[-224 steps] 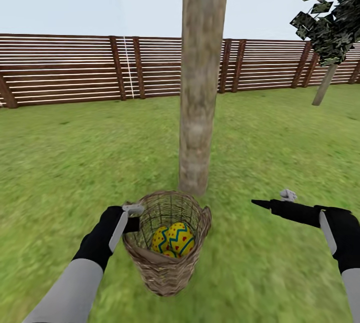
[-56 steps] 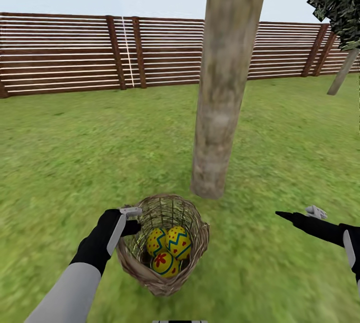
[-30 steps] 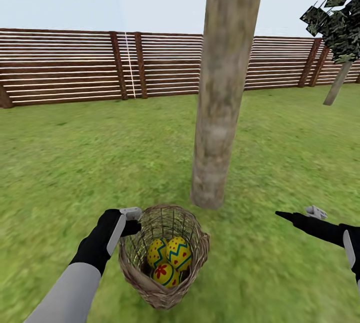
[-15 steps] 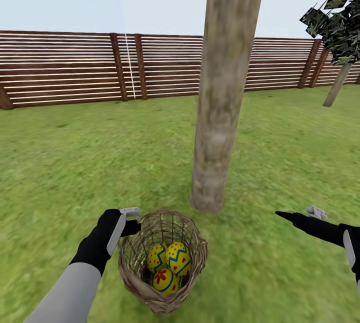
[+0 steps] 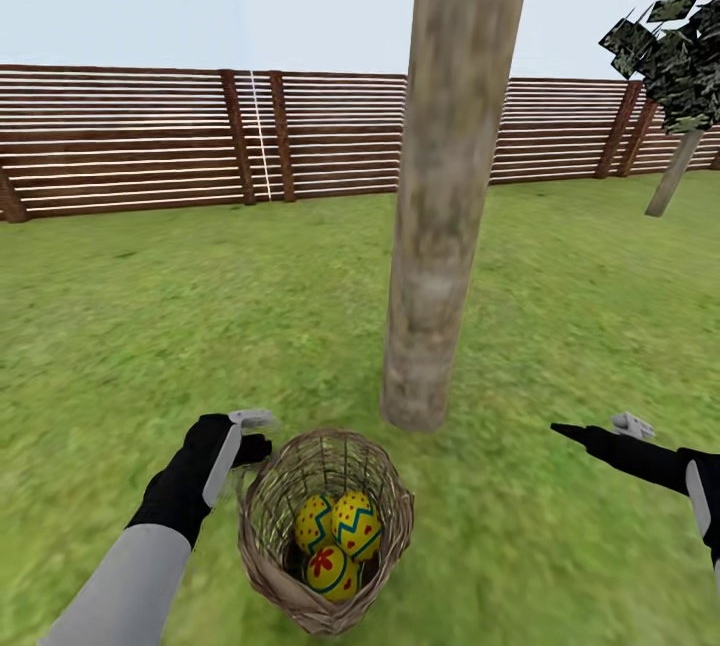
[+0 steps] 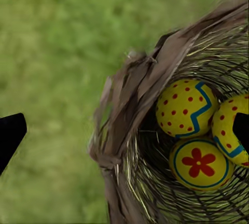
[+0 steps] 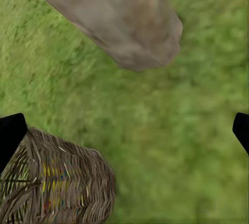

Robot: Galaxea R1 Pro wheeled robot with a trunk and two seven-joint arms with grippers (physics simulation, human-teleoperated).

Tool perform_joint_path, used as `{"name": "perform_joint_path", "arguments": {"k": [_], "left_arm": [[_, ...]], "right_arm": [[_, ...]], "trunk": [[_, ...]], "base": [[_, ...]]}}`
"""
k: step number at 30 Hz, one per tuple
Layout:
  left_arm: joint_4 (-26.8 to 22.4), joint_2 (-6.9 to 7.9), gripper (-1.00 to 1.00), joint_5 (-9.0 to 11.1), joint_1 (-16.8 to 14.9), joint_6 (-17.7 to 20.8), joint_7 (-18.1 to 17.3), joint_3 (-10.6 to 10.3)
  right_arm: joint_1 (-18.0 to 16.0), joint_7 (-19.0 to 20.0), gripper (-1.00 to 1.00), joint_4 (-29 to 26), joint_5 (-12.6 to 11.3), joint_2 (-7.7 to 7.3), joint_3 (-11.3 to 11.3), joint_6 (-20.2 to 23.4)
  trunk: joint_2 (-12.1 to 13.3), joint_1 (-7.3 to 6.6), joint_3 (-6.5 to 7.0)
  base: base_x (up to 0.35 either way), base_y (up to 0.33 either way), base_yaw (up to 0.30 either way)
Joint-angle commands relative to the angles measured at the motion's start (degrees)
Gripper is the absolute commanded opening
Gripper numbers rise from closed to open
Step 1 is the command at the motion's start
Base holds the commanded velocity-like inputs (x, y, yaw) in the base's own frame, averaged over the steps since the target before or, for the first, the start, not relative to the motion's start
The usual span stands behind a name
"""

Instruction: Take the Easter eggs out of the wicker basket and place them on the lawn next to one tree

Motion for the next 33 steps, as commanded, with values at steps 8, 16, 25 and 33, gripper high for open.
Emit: {"name": "perform_joint_path", "arguments": {"k": [8, 16, 25, 33], "left_arm": [[-4.7, 3.76, 1.0, 0.8, 0.0, 0.3, 0.5, 6.8], [-4.9, 3.41, 1.0, 1.3, 0.0, 0.3, 0.3, 7.1], [-5.1, 1.96, 1.0, 1.4, 0.0, 0.3, 0.3, 6.9], [-5.1, 2.14, 1.0, 1.4, 0.0, 0.3, 0.3, 7.1]], "right_arm": [[0.0, -3.8, 1.0, 0.1, 0.6, 0.03, 2.5, 0.3], [0.0, -3.5, 1.0, -5.6, 7.6, 0.04, 9.8, 9.7], [0.1, -3.3, 1.0, -11.6, 7.9, 0.17, 22.7, 17.4], [0.5, -3.3, 1.0, -22.6, 8.3, 7.02, 28.9, 18.1]], "trunk": [[0.8, -0.45, 0.31], [0.8, -0.45, 0.31], [0.8, -0.45, 0.31], [0.8, -0.45, 0.31]], "base": [[0.0, 0.0, 0.0], [-0.151, 0.006, 0.0], [-0.094, 0.045, 0.156], [0.0, 0.0, 0.295]]}}
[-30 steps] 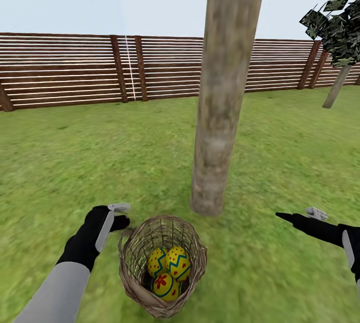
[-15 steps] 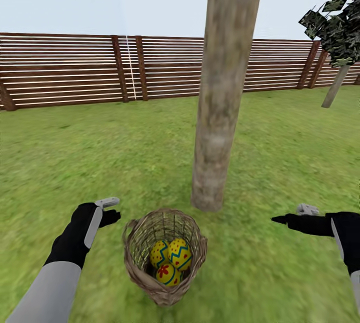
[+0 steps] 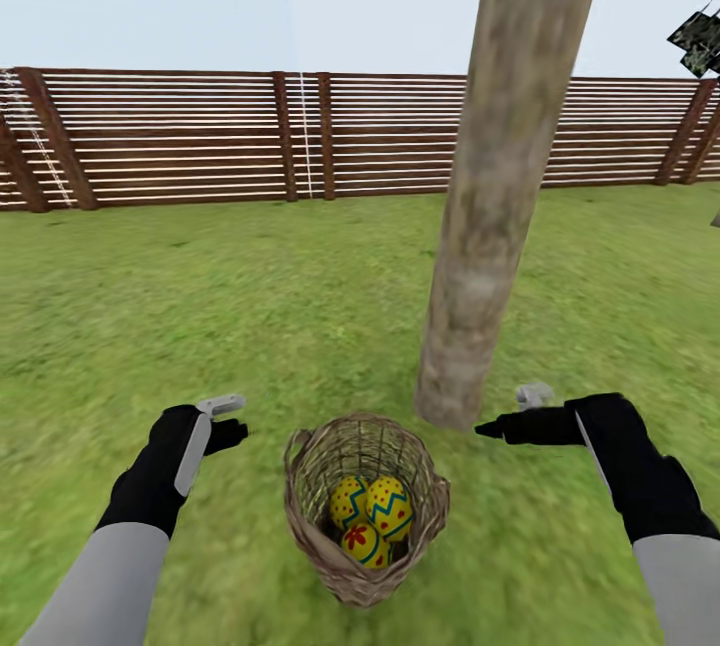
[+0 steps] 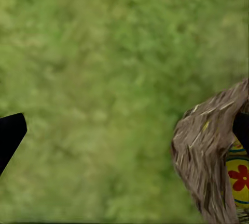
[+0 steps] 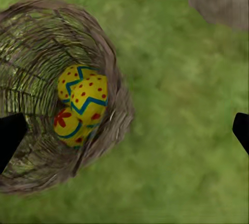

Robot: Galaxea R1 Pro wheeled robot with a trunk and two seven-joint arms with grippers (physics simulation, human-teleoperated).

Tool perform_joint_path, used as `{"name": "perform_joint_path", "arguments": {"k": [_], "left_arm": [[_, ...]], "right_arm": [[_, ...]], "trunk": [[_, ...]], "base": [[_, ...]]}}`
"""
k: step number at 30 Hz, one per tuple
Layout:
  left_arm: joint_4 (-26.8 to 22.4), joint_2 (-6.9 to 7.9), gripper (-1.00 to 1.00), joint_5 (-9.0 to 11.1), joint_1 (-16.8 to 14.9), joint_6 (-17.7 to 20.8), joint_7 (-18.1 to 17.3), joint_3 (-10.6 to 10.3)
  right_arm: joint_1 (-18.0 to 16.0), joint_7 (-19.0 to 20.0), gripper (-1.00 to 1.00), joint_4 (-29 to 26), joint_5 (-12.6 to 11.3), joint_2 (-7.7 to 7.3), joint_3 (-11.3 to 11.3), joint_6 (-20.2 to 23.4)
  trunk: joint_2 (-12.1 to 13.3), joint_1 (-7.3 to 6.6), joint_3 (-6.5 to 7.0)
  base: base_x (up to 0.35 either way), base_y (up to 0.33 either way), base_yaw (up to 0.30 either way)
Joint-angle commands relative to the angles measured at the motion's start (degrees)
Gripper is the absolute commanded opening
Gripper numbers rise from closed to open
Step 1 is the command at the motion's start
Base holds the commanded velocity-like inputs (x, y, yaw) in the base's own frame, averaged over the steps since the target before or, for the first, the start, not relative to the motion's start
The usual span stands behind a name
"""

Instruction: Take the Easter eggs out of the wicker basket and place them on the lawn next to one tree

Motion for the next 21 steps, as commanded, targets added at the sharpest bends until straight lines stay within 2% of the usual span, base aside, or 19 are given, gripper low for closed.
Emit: {"name": "perform_joint_path", "arguments": {"k": [1, 2, 3, 5, 6, 7, 8, 9, 11, 13, 18, 21], "left_arm": [[0.0, 0.01, 1.0, 0.6, 0.0, 0.2, 0.5, 0.1], [0.0, 0.03, 1.0, 0.6, 0.0, 0.2, 0.5, 0.1], [0.0, 0.02, 1.0, 0.6, 0.0, 0.2, 0.5, 0.1], [0.0, -0.03, 1.0, 0.6, 0.0, 0.2, 0.5, 0.1], [0.0, -0.1, 1.0, 0.6, 0.0, 0.2, 0.5, 0.1], [0.0, -0.13, 1.0, 0.6, 0.0, 0.2, 0.5, 0.1], [0.0, -0.19, 1.0, 0.6, 0.0, 0.2, 0.5, 0.1], [0.0, -0.24, 1.0, 0.6, 0.0, 0.2, 0.5, 0.1], [0.0, -0.26, 1.0, 0.6, 0.0, 0.2, 0.5, 0.1], [0.0, -0.29, 1.0, 0.6, 0.0, 0.2, 0.4, 0.1], [-0.1, -0.68, 1.0, 0.6, 0.0, 0.2, 0.4, 0.0], [-0.1, -1.27, 1.0, 0.6, 0.0, 0.3, 0.4, 0.0]], "right_arm": [[0.0, 0.5, 1.0, -1.7, 1.9, 1.65, 1.2, 0.0], [0.0, 0.5, 1.0, -2.8, 3.2, 3.19, 2.5, 0.0], [0.0, 0.4, 1.0, -3.7, 6.1, 6.07, 4.3, 0.0], [0.0, 0.4, 1.0, -4.1, 12.1, 10.91, 5.6, 0.0], [0.0, 0.4, 1.0, -3.9, 17.8, 14.83, 6.1, -0.1], [0.0, 0.4, 1.0, -3.8, 21.9, 17.16, 6.2, -0.1], [0.1, 0.4, 1.0, -3.6, 27.2, 19.79, 6.4, -0.1], [0.1, 0.4, 1.0, -3.4, 30.4, 21.29, 6.5, -0.1], [0.1, 0.4, 1.0, -3.2, 32.3, 22.25, 6.6, -0.1], [0.1, 0.4, 1.0, -2.9, 33.1, 22.67, 6.7, -0.1], [0.1, 0.4, 1.0, -2.0, 33.8, 22.99, 7.0, -0.2], [0.0, 0.3, 1.0, 0.1, 34.0, 23.11, 9.0, -0.2]], "trunk": [[0.0, -0.01, -0.06], [0.0, -0.01, -0.06], [0.0, -0.01, -0.06], [0.0, -0.01, -0.06], [0.0, -0.01, -0.06], [0.0, -0.01, -0.06], [0.0, -0.01, -0.06], [0.0, -0.01, -0.06], [0.0, -0.01, -0.06], [0.0, -0.01, -0.06], [0.0, -0.01, -0.06], [0.0, -0.01, -0.06]], "base": [[0.0, 0.0, 0.295], [0.0, 0.0, 0.295], [0.0, 0.0, 0.295], [0.0, 0.0, 0.268], [0.0, 0.0, 0.123], [0.0, 0.0, 0.079], [0.0, 0.0, 0.04], [0.0, 0.0, 0.021], [0.0, 0.0, 0.011], [0.0, 0.0, 0.004], [0.0, 0.0, 0.001], [0.0, 0.0, 0.0]]}}
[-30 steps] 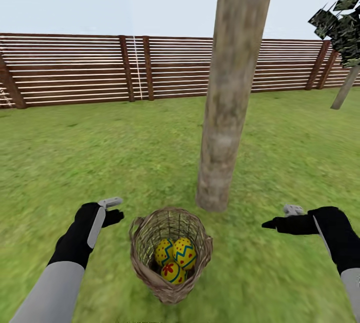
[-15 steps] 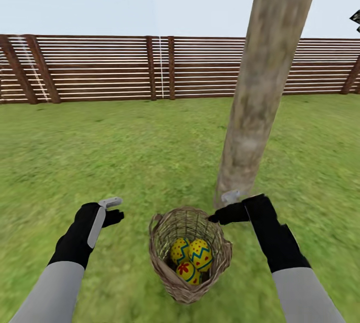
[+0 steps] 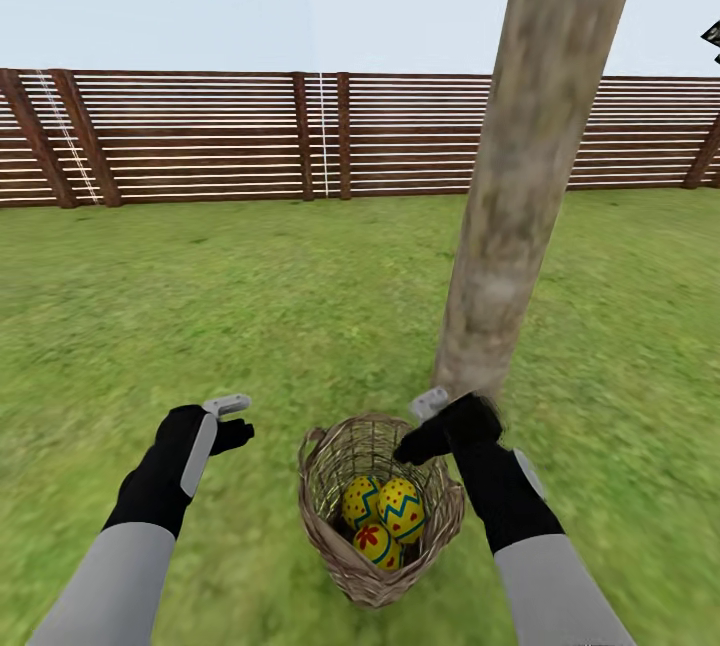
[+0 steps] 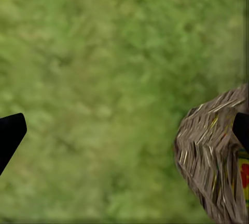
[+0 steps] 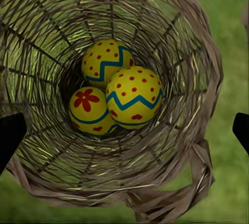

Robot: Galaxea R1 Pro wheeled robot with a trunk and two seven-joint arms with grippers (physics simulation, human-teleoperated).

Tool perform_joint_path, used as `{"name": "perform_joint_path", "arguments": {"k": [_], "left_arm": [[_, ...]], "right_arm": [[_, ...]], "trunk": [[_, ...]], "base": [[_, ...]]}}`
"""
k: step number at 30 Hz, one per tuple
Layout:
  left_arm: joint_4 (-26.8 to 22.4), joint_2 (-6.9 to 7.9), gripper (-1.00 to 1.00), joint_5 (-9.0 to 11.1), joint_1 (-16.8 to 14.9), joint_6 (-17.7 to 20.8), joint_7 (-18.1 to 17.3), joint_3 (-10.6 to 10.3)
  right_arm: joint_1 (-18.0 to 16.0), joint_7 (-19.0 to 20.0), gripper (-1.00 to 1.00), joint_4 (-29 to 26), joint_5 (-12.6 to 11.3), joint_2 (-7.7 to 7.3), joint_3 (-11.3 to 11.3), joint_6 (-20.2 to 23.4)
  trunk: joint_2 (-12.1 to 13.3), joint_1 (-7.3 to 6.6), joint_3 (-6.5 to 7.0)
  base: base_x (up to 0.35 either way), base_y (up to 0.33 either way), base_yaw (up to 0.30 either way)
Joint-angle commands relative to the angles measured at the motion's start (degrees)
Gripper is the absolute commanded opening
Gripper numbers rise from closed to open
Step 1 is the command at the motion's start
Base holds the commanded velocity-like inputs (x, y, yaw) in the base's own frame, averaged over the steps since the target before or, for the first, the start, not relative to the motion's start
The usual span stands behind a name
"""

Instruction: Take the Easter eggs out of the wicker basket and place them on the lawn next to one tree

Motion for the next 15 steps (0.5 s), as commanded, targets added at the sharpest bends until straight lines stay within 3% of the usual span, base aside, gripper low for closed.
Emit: {"name": "perform_joint_path", "arguments": {"k": [1, 11, 15], "left_arm": [[-0.1, -0.15, 1.0, 0.6, 0.0, 0.2, 0.5, 0.1], [-0.1, -0.55, 1.0, 0.5, 0.0, 0.2, 0.5, 0.0], [0.0, -0.58, 1.0, 0.5, 0.0, 0.2, 0.5, 0.0]], "right_arm": [[-0.2, 0.5, 1.0, 0.8, 0.7, 0.02, 1.1, 0.1], [-0.6, 0.5, 1.0, 2.5, 0.4, 0.13, 12.2, 0.1], [-0.6, 0.6, 1.0, 1.6, 0.4, 0.08, 13.8, 0.0]], "trunk": [[0.0, -0.01, -0.05], [0.0, -0.01, -0.05], [-1.6, 0.87, -0.77]], "base": [[0.0, 0.0, 0.0], [0.0, 0.0, 0.0], [0.0, 0.0, 0.0]]}}
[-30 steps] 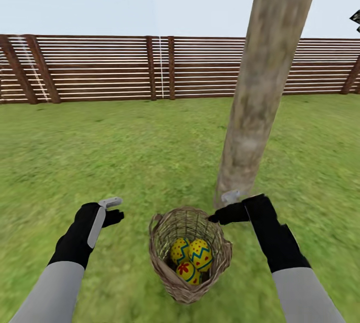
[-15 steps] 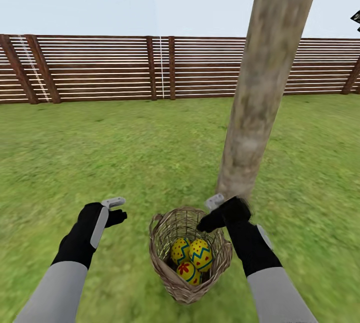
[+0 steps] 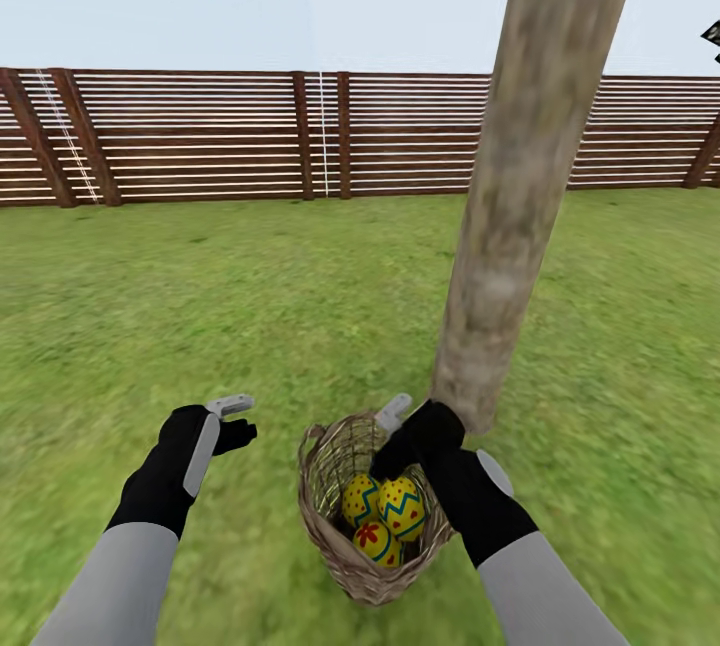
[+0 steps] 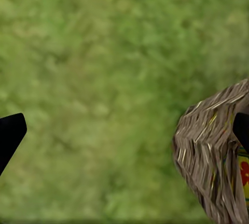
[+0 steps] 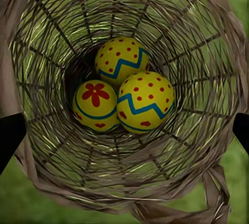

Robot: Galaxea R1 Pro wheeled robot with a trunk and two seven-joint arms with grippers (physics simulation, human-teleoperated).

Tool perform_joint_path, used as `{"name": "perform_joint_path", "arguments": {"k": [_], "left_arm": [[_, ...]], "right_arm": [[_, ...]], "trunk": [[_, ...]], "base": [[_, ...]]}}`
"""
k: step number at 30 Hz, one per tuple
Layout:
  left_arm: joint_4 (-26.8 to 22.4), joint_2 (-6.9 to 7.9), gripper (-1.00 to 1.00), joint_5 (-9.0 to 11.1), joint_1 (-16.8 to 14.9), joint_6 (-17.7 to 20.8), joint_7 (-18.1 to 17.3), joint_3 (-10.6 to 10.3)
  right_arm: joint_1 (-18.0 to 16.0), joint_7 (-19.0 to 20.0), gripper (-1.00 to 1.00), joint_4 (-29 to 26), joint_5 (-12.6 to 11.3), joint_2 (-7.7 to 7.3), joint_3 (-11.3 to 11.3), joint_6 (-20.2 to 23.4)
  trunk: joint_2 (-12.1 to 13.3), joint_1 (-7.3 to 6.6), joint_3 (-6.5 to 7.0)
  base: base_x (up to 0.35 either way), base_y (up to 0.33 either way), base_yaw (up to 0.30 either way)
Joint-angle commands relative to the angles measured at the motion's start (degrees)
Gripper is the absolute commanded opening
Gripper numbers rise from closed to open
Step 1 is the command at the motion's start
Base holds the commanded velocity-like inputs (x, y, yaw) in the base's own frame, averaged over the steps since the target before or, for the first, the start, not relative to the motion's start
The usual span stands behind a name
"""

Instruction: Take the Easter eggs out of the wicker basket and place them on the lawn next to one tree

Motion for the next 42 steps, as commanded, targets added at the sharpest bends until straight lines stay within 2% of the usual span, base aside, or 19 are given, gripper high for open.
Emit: {"name": "perform_joint_path", "arguments": {"k": [1, 12, 15, 19, 23, 25, 29, 34, 37, 41, 42], "left_arm": [[-0.1, -0.04, 1.0, 0.6, 0.0, 0.2, 0.5, 0.1], [0.0, -0.56, 1.0, 0.6, 0.0, 0.2, 0.5, 0.0], [0.2, -0.83, 1.0, 0.6, 0.0, 0.2, 0.5, 0.0], [0.2, -0.87, 1.0, 0.6, 0.0, 0.2, 0.5, 0.0], [0.3, -0.89, 1.0, 0.6, 0.0, 0.2, 0.5, 0.0], [0.3, -0.9, 1.0, 0.6, 0.0, 0.2, 0.5, 0.0], [0.3, -0.9, 1.0, 0.6, 0.0, 0.2, 0.5, 0.0], [0.5, -1.2, 1.0, 0.6, 0.0, 0.2, 0.4, 0.0], [0.4, -1.31, 1.0, 0.5, 0.0, 0.2, 0.4, 0.0], [0.3, -1.34, 1.0, 0.5, 0.0, 0.2, 0.5, -0.1], [0.3, -1.34, 1.0, 0.5, 0.0, 0.2, 0.5, -0.1]], "right_arm": [[-0.1, 0.6, 1.0, -0.2, 0.6, -0.01, 0.1, 0.1], [-1.6, -0.1, 1.0, 0.3, 1.5, -0.12, 0.3, 0.2], [-2.7, -3.2, 1.0, 0.6, 1.2, -0.2, 0.1, 0.2], [-3.1, -9.9, 1.0, 0.7, 0.8, -0.14, -0.1, 0.2], [-4.3, -11.4, 1.0, 4.0, 0.4, -0.05, -0.5, 0.2], [-5.6, -11.6, 1.0, 7.4, -0.6, 0.0, -1.6, 0.1], [-7.9, -13.3, 1.0, 13.6, -7.0, 0.25, -2.9, -0.2], [-9.4, -24.1, 1.0, 16.9, -16.1, 0.3, -3.2, -1.1], [-9.6, -27.6, 1.0, 18.0, -22.1, 0.3, -3.1, -1.3], [-11.3, -29.8, 1.0, 22.4, -24.8, 0.3, -3.1, -1.6], [-12.6, -30.1, 1.0, 25.9, -25.0, 0.3, -3.1, -2.7]], "trunk": [[-0.4, 0.22, -0.24], [-4.9, 2.63, -2.21], [-6.1, 3.29, -2.75], [-7.7, 4.17, -3.47], [-9.3, 5.05, -4.19], [-10.1, 5.49, -4.55], [-11.7, 6.37, -5.27], [-13.7, 7.46, -6.16], [-14.9, 8.12, -6.7], [-16.5, 9.0, -7.42], [-16.5, 9.03, -7.64]], "base": [[0.0, 0.0, 0.0], [0.0, 0.0, 0.0], [0.0, 0.0, 0.0], [0.0, 0.0, 0.0], [0.0, 0.0, 0.0], [0.0, 0.0, 0.0], [0.0, 0.0, 0.0], [0.0, 0.0, 0.0], [0.0, 0.0, 0.0], [0.0, 0.0, 0.0], [0.0, 0.0, 0.0]]}}
